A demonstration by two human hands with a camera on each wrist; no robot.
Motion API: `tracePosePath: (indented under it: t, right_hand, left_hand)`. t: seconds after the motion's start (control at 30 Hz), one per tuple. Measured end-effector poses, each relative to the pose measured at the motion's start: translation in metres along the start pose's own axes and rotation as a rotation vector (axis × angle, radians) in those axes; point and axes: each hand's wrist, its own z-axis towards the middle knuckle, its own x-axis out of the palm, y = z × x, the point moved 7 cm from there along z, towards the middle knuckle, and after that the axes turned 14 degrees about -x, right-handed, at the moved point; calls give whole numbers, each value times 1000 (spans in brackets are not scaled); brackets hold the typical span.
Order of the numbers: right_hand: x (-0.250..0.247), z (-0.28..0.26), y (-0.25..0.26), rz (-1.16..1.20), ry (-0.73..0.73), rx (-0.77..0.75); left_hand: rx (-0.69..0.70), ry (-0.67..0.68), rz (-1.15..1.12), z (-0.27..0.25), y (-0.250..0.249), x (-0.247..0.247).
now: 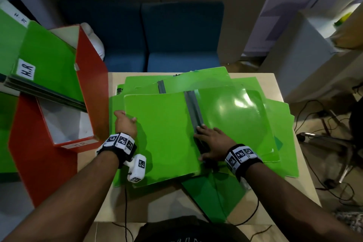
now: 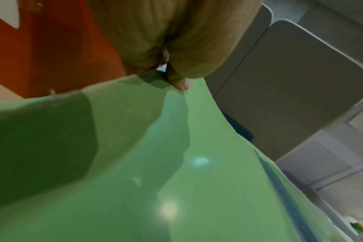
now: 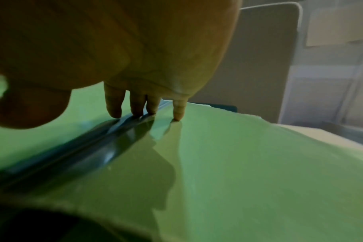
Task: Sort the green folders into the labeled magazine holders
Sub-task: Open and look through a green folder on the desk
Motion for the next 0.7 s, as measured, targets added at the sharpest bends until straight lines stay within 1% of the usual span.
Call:
tracePosePath:
  t: [0.07,0.13,0.2,0.3,0.37,0.43,0.5,0.53,0.57,0.63,0.7]
  right_hand:
    - [9,-1,3,-131,117,-26]
    - [14,-1,4,-177,170,-19]
    - [17,1,5,-193,188,-13]
    - [15,6,8,-243,198,-37]
    - [9,7,10,-253,169,-65]
    - [1,9,13,-224,119,-106]
    - [-6,11,17,-169,26,-146]
    - [-9,13,19,-143,-18,-155]
    - [-11,15,21,-118,-50,-155]
    - [-11,19,24,-95,-69,-139]
    - [-6,20,25,-120,-53,-117]
  left_hand:
    - [-5,-22,-52,7,3,-7]
    - [25,-45,-71,12,3,-11]
    - [106,-51,-4,12,3,-10]
    - [222,42,187,0,9,9]
    - [342,140,360,-14,17,30]
    - [470,283,489,-33,28,53]
    - [557,406,597,-51,43,75]
    - [588,441,661,-59,51,84]
    - [605,451,728,-64,59,92]
    - [625,422,833,-70,71,100]
    - [633,389,835,-72,75,101]
